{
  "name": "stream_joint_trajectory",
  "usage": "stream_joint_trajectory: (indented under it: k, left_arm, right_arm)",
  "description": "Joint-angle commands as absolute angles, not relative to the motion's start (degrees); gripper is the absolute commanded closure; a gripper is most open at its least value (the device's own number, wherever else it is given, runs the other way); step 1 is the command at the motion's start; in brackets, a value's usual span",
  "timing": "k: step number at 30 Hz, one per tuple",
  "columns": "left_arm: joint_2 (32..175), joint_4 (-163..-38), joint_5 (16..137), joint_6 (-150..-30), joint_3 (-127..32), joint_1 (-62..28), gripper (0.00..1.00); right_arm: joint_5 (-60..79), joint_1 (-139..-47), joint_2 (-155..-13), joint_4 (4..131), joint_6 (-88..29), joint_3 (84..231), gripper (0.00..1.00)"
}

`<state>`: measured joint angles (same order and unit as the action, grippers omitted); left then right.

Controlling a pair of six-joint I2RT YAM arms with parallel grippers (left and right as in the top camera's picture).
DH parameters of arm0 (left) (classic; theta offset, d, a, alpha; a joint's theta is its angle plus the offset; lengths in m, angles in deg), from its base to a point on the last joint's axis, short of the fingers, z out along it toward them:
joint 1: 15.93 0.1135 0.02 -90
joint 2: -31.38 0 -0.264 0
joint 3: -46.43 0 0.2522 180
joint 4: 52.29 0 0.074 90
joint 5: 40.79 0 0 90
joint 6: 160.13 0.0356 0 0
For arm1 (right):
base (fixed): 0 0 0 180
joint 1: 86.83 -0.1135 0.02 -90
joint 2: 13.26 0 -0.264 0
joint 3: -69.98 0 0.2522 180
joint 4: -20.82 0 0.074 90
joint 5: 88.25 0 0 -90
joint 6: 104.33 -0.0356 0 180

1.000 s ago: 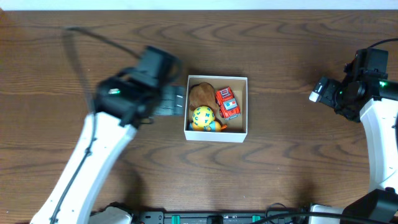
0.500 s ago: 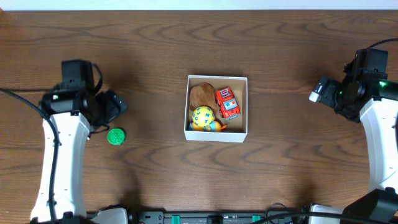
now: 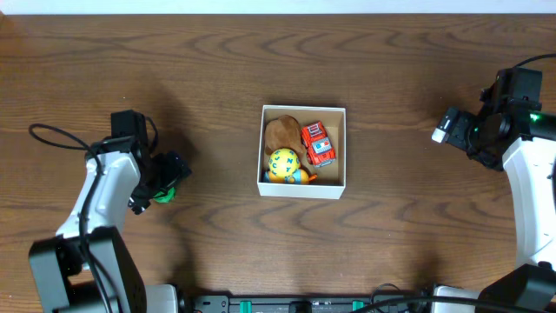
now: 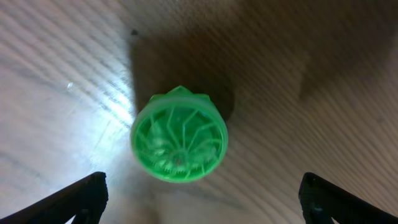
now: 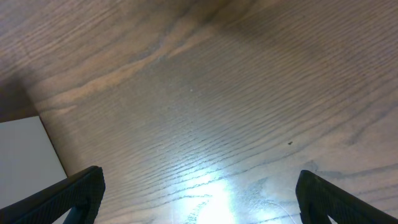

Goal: Pack container
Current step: 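Move the left gripper to the green spiky ball and grasp it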

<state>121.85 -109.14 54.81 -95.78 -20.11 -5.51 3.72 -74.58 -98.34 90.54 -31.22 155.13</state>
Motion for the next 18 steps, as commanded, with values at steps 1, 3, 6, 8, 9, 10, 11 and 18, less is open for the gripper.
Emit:
stream_joint_trajectory:
  k: [1, 3, 6, 8, 9, 10, 11, 18]
  left_arm:
    - [124.87, -108.51, 54.79, -95.23, -20.00, -5.23, 0.02]
    - [126.25, -107.99, 54.77, -95.23, -20.00, -5.23, 0.02]
    - [127.25, -107.02, 54.55, -95.23, -20.00, -5.23, 0.02]
    - [127.47, -106.61, 54.51, -95.25, -20.00, -5.23, 0.00]
    - [127.49, -106.59, 54.51, -95.25, -20.00, -5.23, 0.01]
    - [127.49, -106.65, 54.51, -95.25, -20.00, -5.23, 0.05]
    - [127.49, -106.70, 54.53, -95.25, -20.00, -5.23, 0.09]
    - [127.49, -107.26, 54.55, -95.25, -20.00, -5.23, 0.27]
  right_arm:
    - [4.16, -74.52, -98.77, 90.74, -30.32, 154.76, 0.01]
    - [4.16, -74.52, -98.77, 90.76, -30.32, 154.76, 0.01]
    - [4.16, -74.52, -98.77, 90.85, -30.32, 154.76, 0.01]
    - [4.16, -74.52, -98.77, 90.98, -30.32, 154.76, 0.01]
    - [4.16, -74.52, -98.77, 91.00, -30.30, 154.76, 0.01]
    - [4.16, -74.52, -98.77, 91.00, -30.30, 154.76, 0.01]
    - [4.16, -74.52, -98.77, 91.00, -30.30, 154.76, 0.01]
    - [4.16, -74.52, -98.77, 91.20, -29.93, 154.76, 0.01]
